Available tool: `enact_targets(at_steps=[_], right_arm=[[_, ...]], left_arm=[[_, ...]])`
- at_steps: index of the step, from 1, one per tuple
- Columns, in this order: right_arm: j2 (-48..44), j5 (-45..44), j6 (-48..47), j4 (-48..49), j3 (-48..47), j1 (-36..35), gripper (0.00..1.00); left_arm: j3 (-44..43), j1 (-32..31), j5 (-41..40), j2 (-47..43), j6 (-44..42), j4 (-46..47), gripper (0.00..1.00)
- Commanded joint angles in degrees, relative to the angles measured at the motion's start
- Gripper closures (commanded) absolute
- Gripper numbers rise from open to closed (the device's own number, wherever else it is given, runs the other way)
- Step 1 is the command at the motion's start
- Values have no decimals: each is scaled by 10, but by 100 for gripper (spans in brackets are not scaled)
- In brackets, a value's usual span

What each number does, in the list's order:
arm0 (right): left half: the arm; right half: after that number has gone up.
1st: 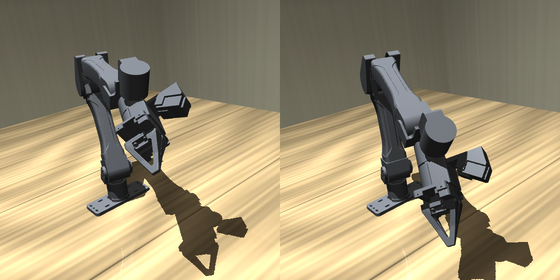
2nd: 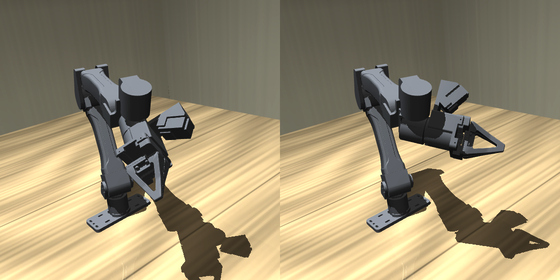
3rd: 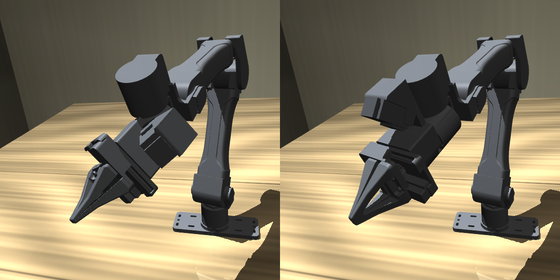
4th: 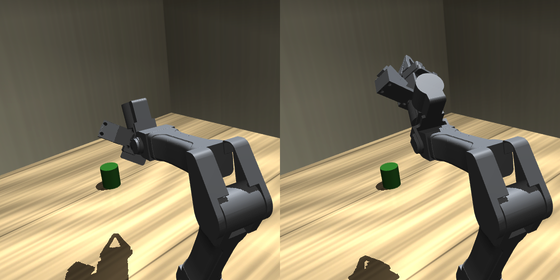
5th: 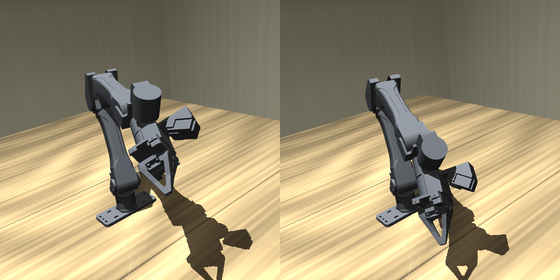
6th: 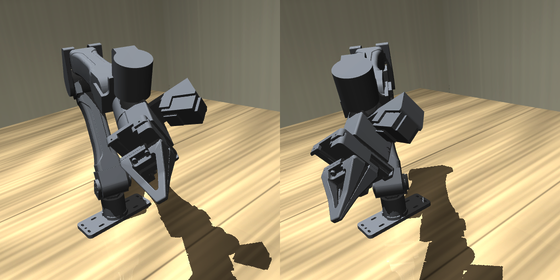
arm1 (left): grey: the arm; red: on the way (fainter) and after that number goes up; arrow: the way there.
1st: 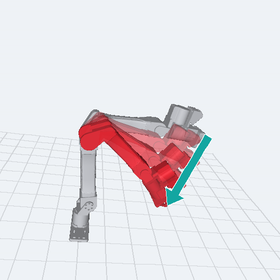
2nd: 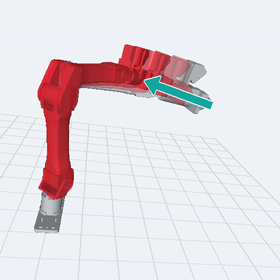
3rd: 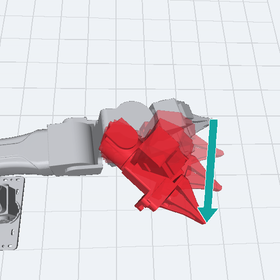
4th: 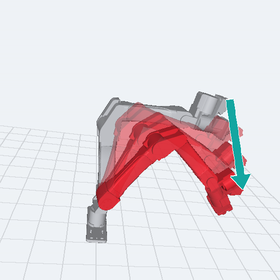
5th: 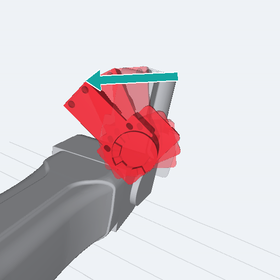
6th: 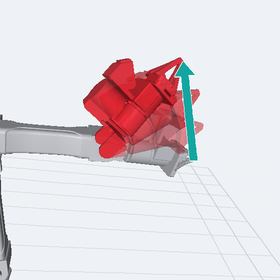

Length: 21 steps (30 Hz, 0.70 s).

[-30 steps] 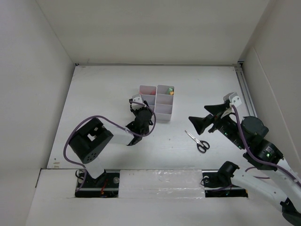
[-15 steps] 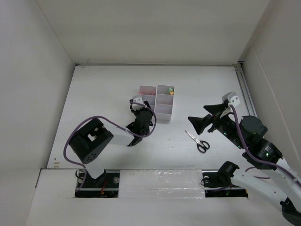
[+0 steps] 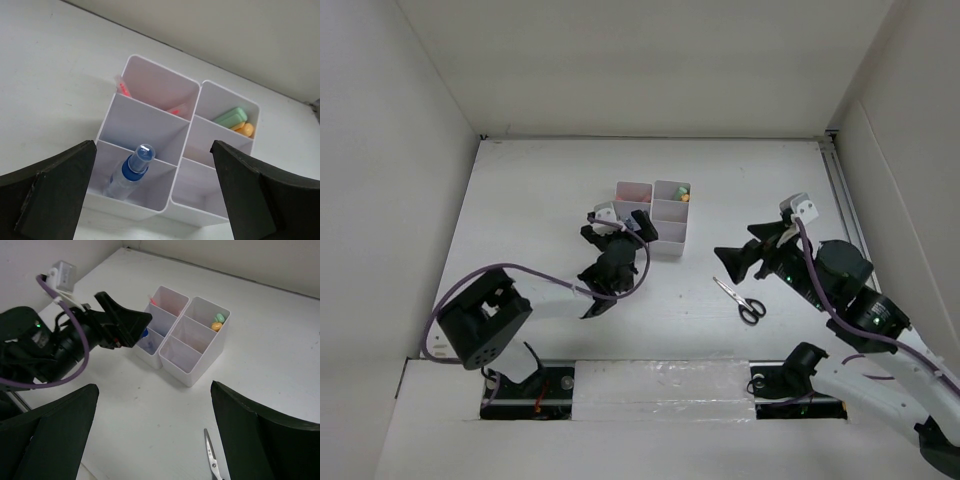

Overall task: Sort the stationery into containers
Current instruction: Place the stationery in the storage box, then pick up the scissors from the center of the board.

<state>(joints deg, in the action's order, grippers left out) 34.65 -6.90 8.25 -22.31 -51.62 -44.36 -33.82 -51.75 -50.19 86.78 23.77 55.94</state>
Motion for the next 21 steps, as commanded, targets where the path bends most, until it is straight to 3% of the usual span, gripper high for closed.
enact_targets(at_steps=[1,6,8,14,16,18,21], right_arm=[[4,-26,13,23,-2,-6,0],[17,-86,69,4,4,-6,0],[33,-127,100,-24,13,-6,0],[74,-123,268,-84,68,4,0],[74,-148,294,-117,73,9,0],[54,-195,382,-177,79,9,0],[17,-231,472,-250,93,9,0]], left_arm=[[5,-11,-19,-51,4,-8,0],[-32,-17,-52,-96,29,-106,0],[-54,-17,-69,-129,97,-229,0],[-98,-17,-83,-230,252,-485,0],[-107,-17,-83,-250,289,-543,0],[-124,-17,-77,-271,331,-628,0],[-119,-17,-72,-287,355,-673,0]])
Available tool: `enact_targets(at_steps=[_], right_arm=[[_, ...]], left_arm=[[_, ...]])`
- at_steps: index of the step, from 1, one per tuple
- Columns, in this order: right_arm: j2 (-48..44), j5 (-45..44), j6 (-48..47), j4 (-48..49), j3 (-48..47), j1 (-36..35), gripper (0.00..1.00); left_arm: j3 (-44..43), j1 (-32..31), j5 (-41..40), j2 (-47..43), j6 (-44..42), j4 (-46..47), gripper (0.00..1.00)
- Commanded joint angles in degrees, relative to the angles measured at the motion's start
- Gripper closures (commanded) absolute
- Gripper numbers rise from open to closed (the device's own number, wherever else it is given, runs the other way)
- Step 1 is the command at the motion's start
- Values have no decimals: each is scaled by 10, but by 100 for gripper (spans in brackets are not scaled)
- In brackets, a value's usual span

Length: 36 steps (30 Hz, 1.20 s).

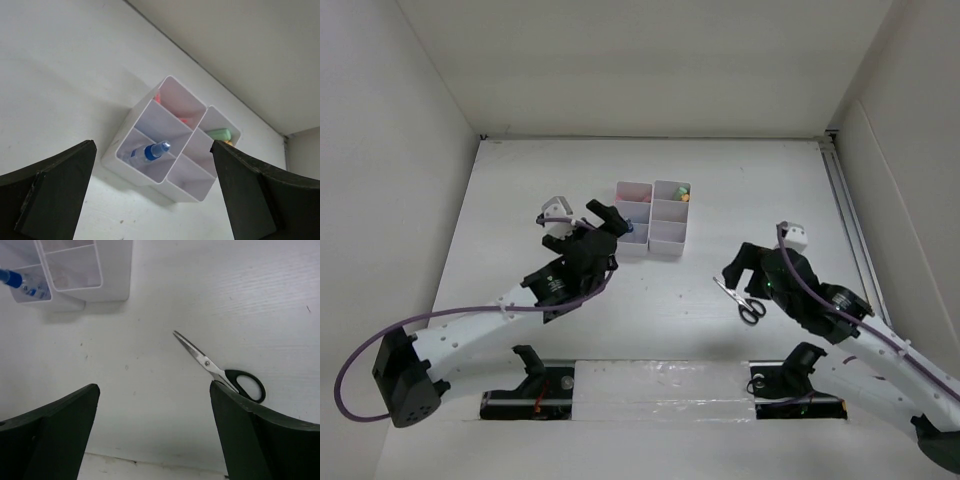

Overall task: Sort the stationery into containers
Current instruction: Pick up the scissors from the center of the board.

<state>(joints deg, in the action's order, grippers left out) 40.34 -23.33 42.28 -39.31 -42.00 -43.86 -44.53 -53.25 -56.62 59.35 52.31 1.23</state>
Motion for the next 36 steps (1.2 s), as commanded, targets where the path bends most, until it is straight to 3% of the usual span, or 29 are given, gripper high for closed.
enact_targets(at_steps=[1,6,12,15,25,36], right_arm=[[-53,-72,154,-113,3,4,7],[-129,-78,189,-133,27,4,8],[-98,-5,263,-191,84,4,14],[-73,35,257,-134,115,4,14],[18,49,183,-8,133,4,14],[93,37,103,59,138,4,14]], left_arm=[[-12,-2,-2,-22,69,-132,0],[18,-2,13,-54,46,-131,0],[50,-2,49,-79,-22,-58,0],[50,-2,69,-79,-31,-58,0],[30,10,106,-56,-78,-51,0],[54,22,137,-78,-115,-12,0]])
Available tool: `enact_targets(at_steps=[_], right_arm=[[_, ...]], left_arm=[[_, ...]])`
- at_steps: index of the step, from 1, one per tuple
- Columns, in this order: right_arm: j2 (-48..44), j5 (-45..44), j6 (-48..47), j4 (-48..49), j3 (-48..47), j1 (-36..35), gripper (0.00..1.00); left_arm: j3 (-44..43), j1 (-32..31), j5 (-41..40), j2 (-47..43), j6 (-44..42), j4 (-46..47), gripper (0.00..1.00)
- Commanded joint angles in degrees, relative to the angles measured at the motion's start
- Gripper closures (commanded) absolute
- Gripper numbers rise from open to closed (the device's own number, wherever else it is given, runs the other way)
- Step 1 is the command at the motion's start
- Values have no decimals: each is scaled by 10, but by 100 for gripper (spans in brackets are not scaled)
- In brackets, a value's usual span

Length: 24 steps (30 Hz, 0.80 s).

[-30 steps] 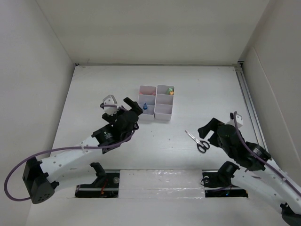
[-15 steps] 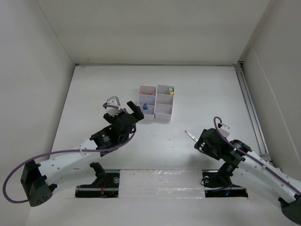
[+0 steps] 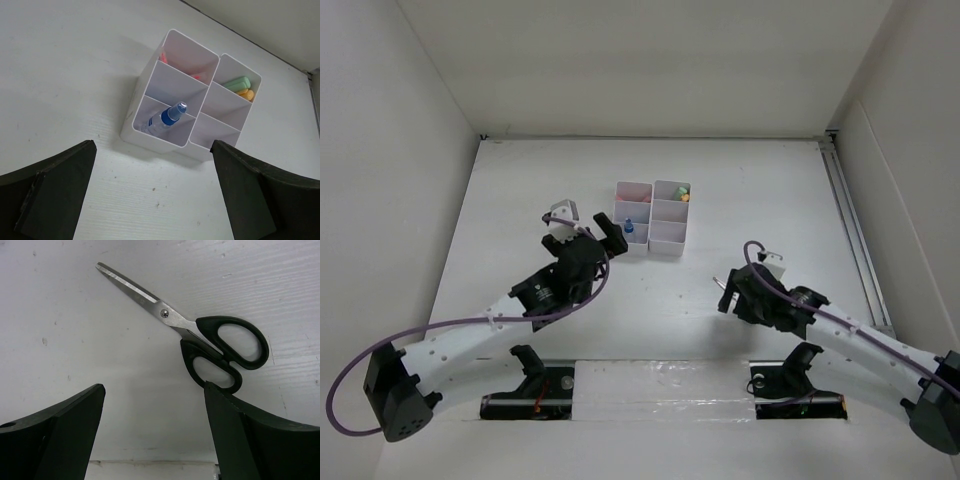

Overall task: Sort the stationery into containers
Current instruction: Pick up the scissors from the center of the board.

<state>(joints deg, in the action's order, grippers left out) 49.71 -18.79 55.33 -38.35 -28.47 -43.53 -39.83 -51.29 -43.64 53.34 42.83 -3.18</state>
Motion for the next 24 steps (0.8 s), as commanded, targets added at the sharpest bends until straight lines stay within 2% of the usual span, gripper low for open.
enact_targets(at_steps=[1,16,24], right_arm=[[-1,-8,-33,49,3,1,14],[67,44,-35,39,-27,20,11],[109,99,-45,98,-9,36,10]], left_arm=[[7,2,7,-18,-27,39,0],[-1,2,21,-6,-33,41,0],[-6,2,21,-30,-44,24,0]])
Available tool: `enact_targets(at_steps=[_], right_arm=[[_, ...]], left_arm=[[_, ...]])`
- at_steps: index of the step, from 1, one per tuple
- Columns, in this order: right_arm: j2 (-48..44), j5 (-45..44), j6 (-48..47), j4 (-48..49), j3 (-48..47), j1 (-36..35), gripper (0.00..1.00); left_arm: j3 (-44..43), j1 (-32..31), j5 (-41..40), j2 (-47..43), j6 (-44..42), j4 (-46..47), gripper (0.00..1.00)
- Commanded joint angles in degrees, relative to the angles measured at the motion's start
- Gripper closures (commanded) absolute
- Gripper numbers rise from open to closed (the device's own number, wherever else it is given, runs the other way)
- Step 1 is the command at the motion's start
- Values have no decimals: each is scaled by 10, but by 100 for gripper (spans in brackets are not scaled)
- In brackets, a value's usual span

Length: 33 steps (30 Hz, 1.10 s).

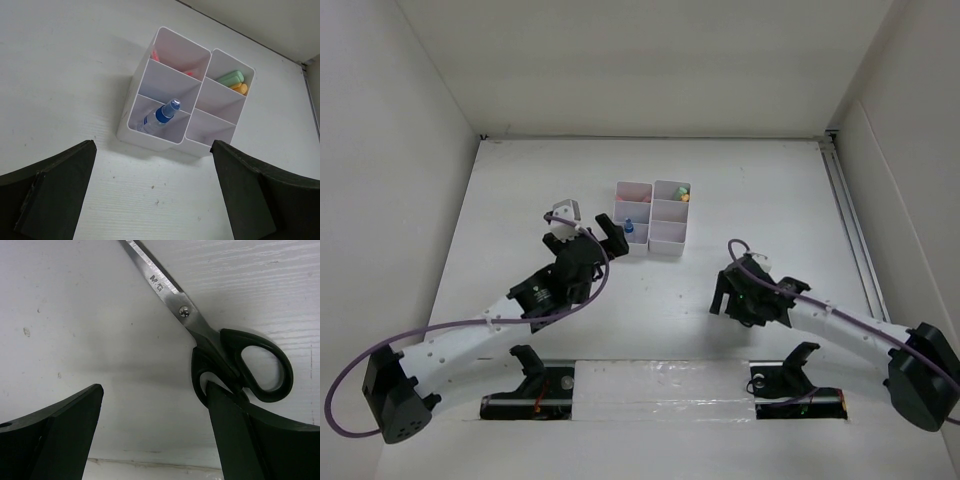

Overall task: Sort the stationery into containers
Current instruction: Pick up the scissors from the center of the board.

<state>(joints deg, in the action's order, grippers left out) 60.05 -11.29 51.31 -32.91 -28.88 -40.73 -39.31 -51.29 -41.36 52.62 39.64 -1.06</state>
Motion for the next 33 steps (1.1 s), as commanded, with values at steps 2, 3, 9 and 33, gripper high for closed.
enact_targets(at_steps=[2,3,9,33], right_arm=[[11,24,-11,43,-5,8,10],[16,24,-19,43,-5,8,10],[39,19,-24,62,-4,14,18],[47,51,-41,70,-11,33,100]], left_arm=[[-11,2,-2,-23,-12,3,0],[-11,2,-2,-23,-12,3,0],[-11,2,-2,-23,-18,3,0],[-6,2,4,-46,-33,3,0]])
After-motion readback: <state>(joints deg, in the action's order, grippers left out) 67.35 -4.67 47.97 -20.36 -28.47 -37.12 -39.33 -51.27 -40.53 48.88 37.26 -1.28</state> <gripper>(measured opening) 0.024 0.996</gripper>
